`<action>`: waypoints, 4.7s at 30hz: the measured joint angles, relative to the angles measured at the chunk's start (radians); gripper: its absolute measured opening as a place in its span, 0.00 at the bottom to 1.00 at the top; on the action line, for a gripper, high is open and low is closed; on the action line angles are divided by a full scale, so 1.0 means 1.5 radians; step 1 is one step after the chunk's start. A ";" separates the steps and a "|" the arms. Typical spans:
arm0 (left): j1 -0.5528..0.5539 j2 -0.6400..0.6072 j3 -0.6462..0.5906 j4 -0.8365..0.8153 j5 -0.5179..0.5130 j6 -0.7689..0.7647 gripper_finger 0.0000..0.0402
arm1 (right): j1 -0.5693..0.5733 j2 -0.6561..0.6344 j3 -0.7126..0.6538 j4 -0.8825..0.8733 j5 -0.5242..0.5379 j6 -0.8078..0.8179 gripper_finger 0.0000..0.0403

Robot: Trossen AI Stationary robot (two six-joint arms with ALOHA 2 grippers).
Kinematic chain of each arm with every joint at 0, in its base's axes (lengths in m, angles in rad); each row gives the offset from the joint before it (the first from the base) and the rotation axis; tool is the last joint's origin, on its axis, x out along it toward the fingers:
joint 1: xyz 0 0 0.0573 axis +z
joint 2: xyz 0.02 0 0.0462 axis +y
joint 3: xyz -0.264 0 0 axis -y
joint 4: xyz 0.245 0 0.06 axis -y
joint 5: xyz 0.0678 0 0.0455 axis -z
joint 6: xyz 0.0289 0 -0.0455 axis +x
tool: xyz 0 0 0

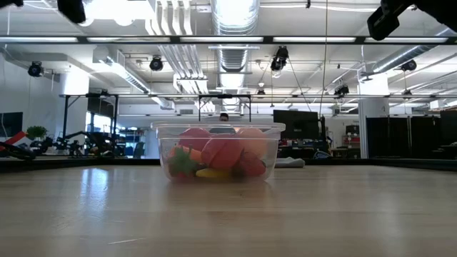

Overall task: Pick and placing Produce into tupperware
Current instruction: Return to Home Position

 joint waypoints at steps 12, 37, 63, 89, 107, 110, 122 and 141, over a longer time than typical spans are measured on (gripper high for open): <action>0.000 -0.061 0.233 -0.042 -0.048 0.223 0.78 | 0.000 -0.001 0.002 -0.001 0.000 -0.002 0.49; 0.064 -0.094 0.552 -0.099 0.473 0.148 0.78 | 0.000 0.003 0.002 0.000 -0.001 0.033 0.49; 0.414 -0.084 0.424 -0.478 0.327 -0.102 0.78 | -0.001 0.126 0.001 0.035 0.024 0.049 0.49; 0.208 -0.094 0.209 -0.409 0.120 0.013 0.78 | -0.002 0.205 0.030 0.099 0.006 0.038 0.49; 0.208 -0.098 -0.087 -0.101 0.084 -0.029 0.78 | -0.002 0.204 0.030 0.100 0.006 0.056 0.49; 0.208 -0.098 -0.112 -0.106 0.083 -0.026 0.78 | -0.002 0.204 0.029 0.100 0.006 0.056 0.49; 0.208 -0.098 -0.185 -0.099 0.077 -0.093 0.78 | -0.002 0.204 0.015 0.107 0.004 0.027 0.49; 0.208 -0.098 -0.185 -0.107 -0.013 -0.087 0.78 | -0.054 0.137 -0.118 0.271 -0.034 0.039 0.49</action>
